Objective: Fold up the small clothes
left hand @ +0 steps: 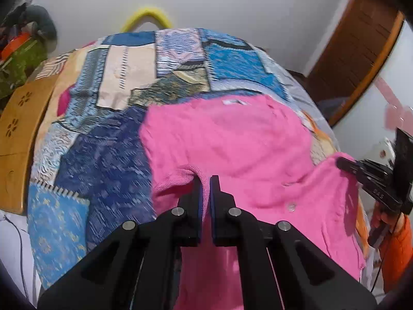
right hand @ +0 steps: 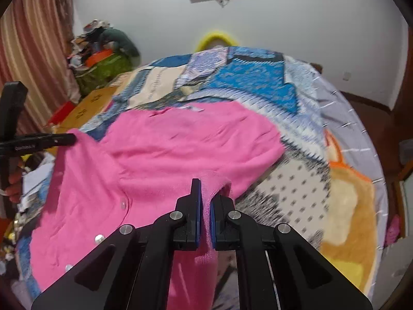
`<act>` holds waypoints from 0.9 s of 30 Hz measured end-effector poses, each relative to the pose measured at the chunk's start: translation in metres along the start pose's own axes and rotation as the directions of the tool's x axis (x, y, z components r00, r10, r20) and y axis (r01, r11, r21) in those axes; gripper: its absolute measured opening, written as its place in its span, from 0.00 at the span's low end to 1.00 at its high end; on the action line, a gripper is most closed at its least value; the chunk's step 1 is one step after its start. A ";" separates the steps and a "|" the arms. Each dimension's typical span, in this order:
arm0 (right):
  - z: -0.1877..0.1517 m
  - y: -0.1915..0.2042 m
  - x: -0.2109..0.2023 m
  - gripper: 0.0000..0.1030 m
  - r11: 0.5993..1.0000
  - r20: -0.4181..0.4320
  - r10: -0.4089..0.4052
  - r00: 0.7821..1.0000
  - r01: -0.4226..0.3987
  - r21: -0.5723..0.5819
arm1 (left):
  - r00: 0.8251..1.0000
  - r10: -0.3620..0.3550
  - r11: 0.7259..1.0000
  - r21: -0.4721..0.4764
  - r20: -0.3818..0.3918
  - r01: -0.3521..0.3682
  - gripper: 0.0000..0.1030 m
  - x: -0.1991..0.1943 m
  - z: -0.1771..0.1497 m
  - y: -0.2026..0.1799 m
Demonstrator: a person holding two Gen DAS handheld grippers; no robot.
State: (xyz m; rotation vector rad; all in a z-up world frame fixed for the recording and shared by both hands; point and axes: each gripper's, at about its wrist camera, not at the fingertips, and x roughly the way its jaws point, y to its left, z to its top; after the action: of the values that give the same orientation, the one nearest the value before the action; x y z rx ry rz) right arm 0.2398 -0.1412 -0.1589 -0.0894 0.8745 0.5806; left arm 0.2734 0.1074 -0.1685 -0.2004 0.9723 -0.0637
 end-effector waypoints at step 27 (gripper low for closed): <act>-0.045 -0.010 -0.063 0.53 0.991 -0.103 -0.007 0.995 0.021 0.133 | 0.993 0.097 0.995 -0.033 -0.061 -0.099 0.56 -0.048 -0.068 0.032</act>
State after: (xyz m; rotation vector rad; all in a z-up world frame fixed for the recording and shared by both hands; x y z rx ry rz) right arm 0.1818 -0.1913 -0.1424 -0.0030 1.0092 0.5057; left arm 0.1886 0.1357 -0.1730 -0.1842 1.0413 0.0384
